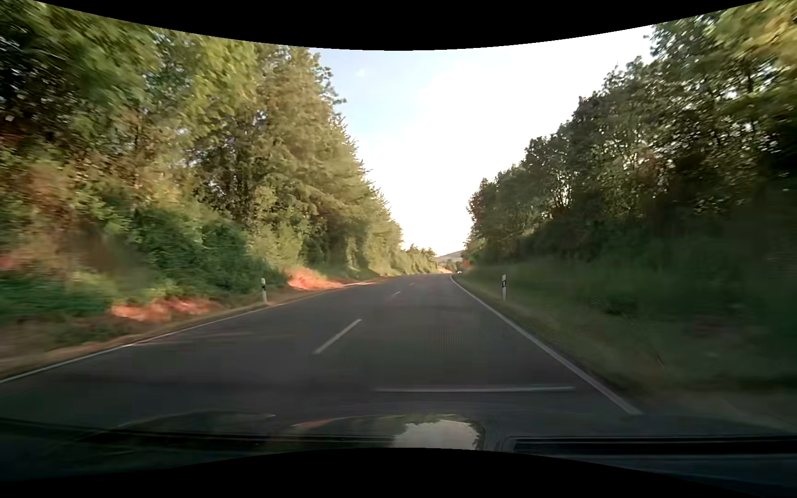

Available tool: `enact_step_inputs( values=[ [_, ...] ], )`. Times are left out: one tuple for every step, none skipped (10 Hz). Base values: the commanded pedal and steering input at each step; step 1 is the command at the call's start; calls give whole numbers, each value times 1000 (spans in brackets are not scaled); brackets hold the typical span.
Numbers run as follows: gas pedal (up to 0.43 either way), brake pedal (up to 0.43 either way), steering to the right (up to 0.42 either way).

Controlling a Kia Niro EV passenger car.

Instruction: Follow the waypoints while adhering to traffic rules and regulations

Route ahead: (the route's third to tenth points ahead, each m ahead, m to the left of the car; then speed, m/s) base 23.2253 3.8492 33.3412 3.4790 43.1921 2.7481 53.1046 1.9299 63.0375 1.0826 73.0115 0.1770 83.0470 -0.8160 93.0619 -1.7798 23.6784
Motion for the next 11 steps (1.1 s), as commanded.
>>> enact_step_inputs(
  values=[
    [0, 152, 4],
    [0, 165, 4],
    [0, 195, 4],
    [0, 201, 4],
    [0, 207, 4],
    [0, 201, 4],
    [0, 201, 4],
    [0, 195, 5],
    [0, 195, 4],
    [0, 195, 4],
    [0, 195, 4]
  ],
)
